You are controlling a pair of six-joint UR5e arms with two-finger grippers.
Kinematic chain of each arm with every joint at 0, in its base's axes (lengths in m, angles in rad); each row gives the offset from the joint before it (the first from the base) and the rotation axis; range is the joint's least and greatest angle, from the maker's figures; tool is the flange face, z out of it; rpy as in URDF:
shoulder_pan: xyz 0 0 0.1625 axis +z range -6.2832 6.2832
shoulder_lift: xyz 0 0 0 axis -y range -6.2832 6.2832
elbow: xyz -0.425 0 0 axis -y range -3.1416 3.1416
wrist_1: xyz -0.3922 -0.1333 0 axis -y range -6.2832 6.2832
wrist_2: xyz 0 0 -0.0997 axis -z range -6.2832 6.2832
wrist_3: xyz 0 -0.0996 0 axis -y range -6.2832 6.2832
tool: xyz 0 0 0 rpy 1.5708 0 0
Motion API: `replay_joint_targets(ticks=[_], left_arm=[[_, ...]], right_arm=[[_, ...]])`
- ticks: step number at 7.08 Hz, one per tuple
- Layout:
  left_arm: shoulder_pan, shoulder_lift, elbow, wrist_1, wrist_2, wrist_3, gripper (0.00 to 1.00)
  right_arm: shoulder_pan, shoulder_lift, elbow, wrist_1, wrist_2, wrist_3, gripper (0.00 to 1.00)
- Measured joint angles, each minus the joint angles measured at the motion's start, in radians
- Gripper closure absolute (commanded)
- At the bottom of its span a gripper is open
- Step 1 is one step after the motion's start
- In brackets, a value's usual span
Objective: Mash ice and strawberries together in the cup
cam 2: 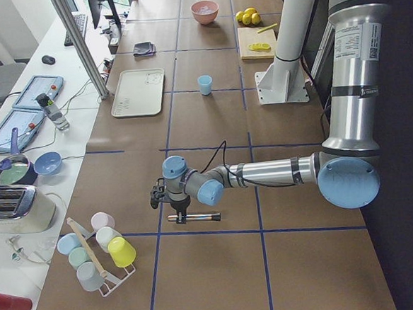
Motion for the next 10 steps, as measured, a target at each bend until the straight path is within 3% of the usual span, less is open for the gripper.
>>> replay_joint_targets(ticks=[3,4,5,6,8,9,10], left_arm=[[0.001,-0.003,0.014,-0.023,-0.001,0.0,0.91],[0.001,-0.004,0.016,-0.024,-0.001,-0.001,0.84],[0.001,-0.004,0.016,-0.024,-0.001,-0.003,0.51],[0.001,-0.005,0.016,-0.023,-0.001,-0.004,0.43],[0.002,-0.006,0.015,-0.024,-0.001,-0.001,0.37],[0.002,-0.006,0.015,-0.024,-0.001,0.004,0.07],[0.002,-0.006,0.015,-0.025,0.0,0.006,0.0]], right_arm=[[-0.001,0.0,0.0,0.0,0.0,0.0,0.0],[-0.001,0.001,-0.001,0.0,0.0,0.0,0.0],[-0.001,0.001,-0.001,0.0,0.0,0.0,0.0],[-0.001,0.002,-0.001,0.0,0.0,0.0,0.0],[-0.001,0.003,-0.001,0.0,0.0,0.0,0.0],[-0.001,0.003,-0.001,0.0,0.0,0.0,0.0],[-0.001,0.003,-0.002,0.0,0.0,0.0,0.0]])
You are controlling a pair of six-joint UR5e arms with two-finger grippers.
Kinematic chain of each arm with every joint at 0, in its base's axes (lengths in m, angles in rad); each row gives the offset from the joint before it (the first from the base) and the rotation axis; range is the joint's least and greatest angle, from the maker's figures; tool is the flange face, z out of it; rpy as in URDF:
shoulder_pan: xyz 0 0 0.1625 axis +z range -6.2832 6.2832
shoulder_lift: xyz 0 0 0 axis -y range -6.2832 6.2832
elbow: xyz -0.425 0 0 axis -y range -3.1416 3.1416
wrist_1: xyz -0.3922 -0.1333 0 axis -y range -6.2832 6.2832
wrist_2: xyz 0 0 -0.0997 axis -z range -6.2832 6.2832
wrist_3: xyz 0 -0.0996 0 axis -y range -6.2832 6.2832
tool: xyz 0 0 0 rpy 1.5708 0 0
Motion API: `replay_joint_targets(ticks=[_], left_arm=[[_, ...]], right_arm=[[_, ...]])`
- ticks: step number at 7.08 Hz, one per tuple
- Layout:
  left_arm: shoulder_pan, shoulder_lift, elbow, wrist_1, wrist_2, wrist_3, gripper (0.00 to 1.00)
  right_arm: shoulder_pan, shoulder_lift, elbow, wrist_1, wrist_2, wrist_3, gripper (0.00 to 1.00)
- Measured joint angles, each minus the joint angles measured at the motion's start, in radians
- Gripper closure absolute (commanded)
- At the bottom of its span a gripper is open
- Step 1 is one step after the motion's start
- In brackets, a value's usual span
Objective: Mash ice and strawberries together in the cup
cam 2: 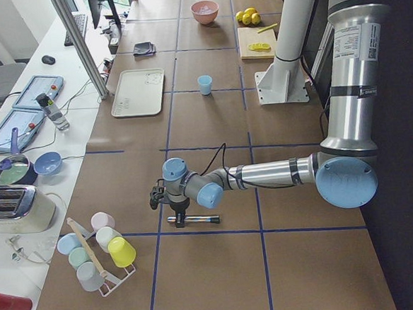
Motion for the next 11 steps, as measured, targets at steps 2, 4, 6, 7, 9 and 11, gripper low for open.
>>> replay_joint_targets(ticks=[2,4,6,7,9,11], left_arm=[[-0.003,0.002,-0.022,0.002,-0.003,0.002,0.0],[-0.037,0.009,-0.103,0.031,-0.076,0.004,0.0],[-0.149,0.011,-0.165,0.076,-0.222,0.074,0.0],[-0.197,0.012,-0.185,0.119,-0.264,0.149,0.0],[-0.302,0.011,-0.225,0.299,-0.283,0.365,0.0],[-0.407,0.006,-0.281,0.547,-0.279,0.566,0.0]], right_arm=[[0.0,0.0,0.0,0.0,0.0,0.0,0.0],[0.01,0.0,0.0,-0.002,0.003,-0.003,0.0],[0.03,-0.004,-0.009,-0.006,0.004,-0.017,0.0],[0.048,-0.005,-0.021,-0.024,0.004,-0.057,0.0],[0.107,0.001,-0.036,-0.158,-0.001,-0.252,0.0],[0.145,0.004,-0.044,-0.286,-0.01,-0.414,0.0]])
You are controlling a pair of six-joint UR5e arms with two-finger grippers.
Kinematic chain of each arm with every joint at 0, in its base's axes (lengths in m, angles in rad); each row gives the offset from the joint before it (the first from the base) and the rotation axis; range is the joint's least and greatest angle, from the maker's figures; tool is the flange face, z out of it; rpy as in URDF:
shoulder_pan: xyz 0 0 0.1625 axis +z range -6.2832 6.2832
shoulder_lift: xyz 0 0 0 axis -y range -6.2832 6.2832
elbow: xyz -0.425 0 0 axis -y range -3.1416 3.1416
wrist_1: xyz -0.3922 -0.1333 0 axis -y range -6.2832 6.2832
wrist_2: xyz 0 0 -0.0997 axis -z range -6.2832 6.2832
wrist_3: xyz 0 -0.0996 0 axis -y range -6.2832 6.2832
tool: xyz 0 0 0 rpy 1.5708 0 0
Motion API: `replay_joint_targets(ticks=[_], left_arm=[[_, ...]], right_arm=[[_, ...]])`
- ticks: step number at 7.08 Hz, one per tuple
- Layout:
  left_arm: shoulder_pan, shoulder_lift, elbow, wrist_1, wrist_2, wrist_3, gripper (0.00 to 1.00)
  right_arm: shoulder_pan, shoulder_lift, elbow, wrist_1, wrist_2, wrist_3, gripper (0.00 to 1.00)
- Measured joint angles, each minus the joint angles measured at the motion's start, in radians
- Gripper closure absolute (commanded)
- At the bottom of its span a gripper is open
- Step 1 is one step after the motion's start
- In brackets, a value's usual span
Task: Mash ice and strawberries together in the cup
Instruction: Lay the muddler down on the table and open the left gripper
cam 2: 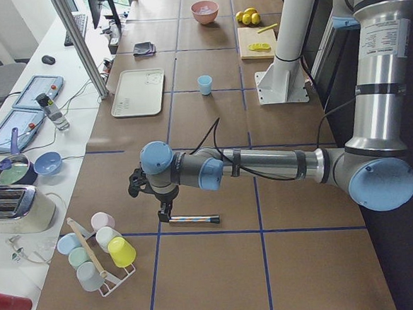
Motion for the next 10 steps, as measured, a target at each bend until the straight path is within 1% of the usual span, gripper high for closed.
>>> replay_joint_targets(ticks=[1,2,3,5,8,10], left_arm=[[-0.037,0.005,-0.056,0.131,0.001,0.056,0.0],[-0.056,0.042,-0.122,0.22,-0.001,0.081,0.0],[-0.064,0.094,-0.172,0.26,-0.006,0.09,0.0],[-0.067,0.151,-0.207,0.277,-0.01,0.095,0.0],[-0.066,0.163,-0.215,0.265,-0.011,0.09,0.0],[-0.065,0.163,-0.204,0.251,-0.011,0.09,0.0]], right_arm=[[0.006,0.001,-0.009,-0.05,-0.001,-0.054,0.0],[0.008,0.003,-0.017,-0.094,0.001,-0.094,0.0],[0.008,0.008,-0.021,-0.126,0.003,-0.113,0.0],[0.02,0.024,-0.015,-0.18,0.008,-0.124,0.0],[0.038,0.032,-0.019,-0.191,0.002,-0.126,0.0],[0.04,0.035,-0.055,-0.185,0.0,-0.154,0.0]])
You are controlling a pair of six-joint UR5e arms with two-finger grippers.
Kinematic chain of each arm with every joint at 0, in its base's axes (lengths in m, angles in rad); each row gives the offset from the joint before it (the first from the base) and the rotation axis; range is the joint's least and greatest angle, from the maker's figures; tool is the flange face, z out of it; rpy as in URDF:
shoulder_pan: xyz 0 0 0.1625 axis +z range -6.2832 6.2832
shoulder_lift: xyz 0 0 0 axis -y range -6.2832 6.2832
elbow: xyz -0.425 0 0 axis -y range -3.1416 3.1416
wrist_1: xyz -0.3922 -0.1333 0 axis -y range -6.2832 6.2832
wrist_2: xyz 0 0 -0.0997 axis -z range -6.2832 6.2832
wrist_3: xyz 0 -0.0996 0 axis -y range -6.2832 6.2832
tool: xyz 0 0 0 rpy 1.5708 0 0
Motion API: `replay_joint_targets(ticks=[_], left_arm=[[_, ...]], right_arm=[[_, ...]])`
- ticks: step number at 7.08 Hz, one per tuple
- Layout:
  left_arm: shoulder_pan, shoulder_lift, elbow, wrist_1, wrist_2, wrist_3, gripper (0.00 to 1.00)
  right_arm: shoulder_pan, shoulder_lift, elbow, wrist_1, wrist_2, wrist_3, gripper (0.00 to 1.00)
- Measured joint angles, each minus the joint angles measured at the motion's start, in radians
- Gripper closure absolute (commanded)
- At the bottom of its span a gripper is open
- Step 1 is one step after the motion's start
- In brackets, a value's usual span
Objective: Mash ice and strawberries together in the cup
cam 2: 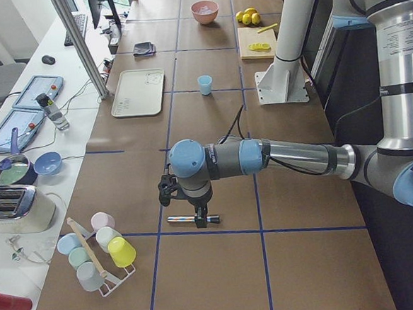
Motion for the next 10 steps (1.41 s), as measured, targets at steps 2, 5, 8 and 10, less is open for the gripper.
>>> replay_joint_targets(ticks=[2,5,8,10], left_arm=[[0.001,-0.006,0.003,-0.004,0.002,0.005,0.0],[0.003,-0.04,0.028,-0.032,0.006,0.0,0.0],[0.003,-0.049,0.048,-0.04,0.001,-0.003,0.0],[0.004,-0.048,0.048,-0.04,0.001,-0.003,0.0]], right_arm=[[0.013,0.021,-0.074,0.002,0.0,-0.1,0.0],[0.078,0.039,-0.137,0.004,0.002,-0.149,0.0],[0.095,0.045,-0.159,0.092,0.006,-0.106,0.0],[0.096,0.037,-0.162,0.165,0.006,-0.07,0.0]])
